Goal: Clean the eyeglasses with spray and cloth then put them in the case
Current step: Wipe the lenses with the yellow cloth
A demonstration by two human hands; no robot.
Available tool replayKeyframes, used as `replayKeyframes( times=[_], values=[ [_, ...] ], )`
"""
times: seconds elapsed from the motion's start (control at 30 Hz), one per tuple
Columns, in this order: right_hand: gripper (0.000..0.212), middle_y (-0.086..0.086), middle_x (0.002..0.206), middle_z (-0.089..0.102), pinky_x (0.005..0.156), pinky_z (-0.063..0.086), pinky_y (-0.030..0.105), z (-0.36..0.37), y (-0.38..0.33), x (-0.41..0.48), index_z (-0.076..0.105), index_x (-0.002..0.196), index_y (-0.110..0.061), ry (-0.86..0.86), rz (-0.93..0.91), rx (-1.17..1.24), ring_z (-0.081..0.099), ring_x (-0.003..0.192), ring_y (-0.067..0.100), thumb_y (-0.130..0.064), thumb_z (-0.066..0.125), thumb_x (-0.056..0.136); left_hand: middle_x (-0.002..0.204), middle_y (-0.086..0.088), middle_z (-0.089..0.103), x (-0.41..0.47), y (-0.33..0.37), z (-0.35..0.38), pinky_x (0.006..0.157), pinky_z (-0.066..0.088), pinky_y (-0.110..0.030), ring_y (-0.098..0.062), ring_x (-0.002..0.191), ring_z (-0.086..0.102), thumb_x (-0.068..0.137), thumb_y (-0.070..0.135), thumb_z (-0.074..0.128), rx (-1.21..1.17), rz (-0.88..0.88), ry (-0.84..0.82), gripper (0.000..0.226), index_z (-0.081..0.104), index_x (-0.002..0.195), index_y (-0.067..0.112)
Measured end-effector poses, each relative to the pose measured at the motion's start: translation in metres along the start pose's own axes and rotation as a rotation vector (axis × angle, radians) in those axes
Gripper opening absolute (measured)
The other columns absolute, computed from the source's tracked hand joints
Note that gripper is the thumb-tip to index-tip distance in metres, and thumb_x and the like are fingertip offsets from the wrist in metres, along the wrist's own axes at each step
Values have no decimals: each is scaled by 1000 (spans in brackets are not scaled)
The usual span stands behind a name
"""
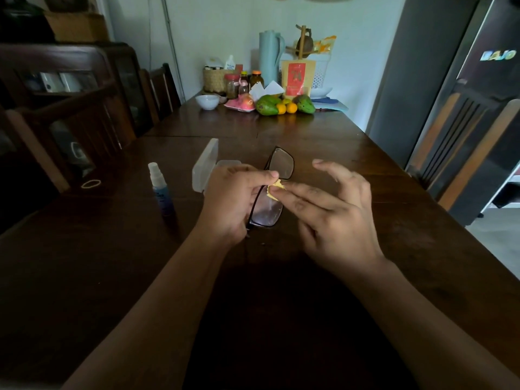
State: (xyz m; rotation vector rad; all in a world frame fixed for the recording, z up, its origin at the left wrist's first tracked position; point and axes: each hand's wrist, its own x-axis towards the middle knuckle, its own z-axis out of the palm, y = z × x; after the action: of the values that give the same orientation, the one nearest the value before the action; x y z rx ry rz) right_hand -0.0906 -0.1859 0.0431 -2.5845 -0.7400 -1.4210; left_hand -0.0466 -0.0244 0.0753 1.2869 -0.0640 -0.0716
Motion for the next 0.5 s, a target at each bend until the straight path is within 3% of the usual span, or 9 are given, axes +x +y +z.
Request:
replayKeyframes(
  times=[0.23, 0.4, 0.5],
  values=[
    [40, -10, 121, 70, 96, 40, 52, -1, 7, -4, 72, 120, -27, 12, -1, 35, 38, 133, 29, -11, 58, 85, 86, -23, 70, 5, 0, -4, 61, 54, -30, -27, 69, 68, 82, 5, 70, 12, -19, 28, 25, 65, 100, -13],
    [46, -5, 121, 69, 99, 38, 59, 6, -3, 0, 70, 123, -30, 0, 68, 49, 33, 133, 35, -10, 61, 82, 80, -18, 73, 2, -4, -1, 55, 52, -23, -22, 64, 71, 84, 8, 68, -7, -61, -8, 23, 66, 99, -10],
    [52, -4, 119, 68, 100, 36, 60, 6, 0, -3, 69, 121, -35, -16, 124, 45, 30, 131, 37, -8, 63, 78, 86, -22, 74, 3, -3, -2, 61, 55, -28, -26, 67, 71, 84, 8, 68, 10, -51, -7, 31, 65, 104, -16]
  ],
)
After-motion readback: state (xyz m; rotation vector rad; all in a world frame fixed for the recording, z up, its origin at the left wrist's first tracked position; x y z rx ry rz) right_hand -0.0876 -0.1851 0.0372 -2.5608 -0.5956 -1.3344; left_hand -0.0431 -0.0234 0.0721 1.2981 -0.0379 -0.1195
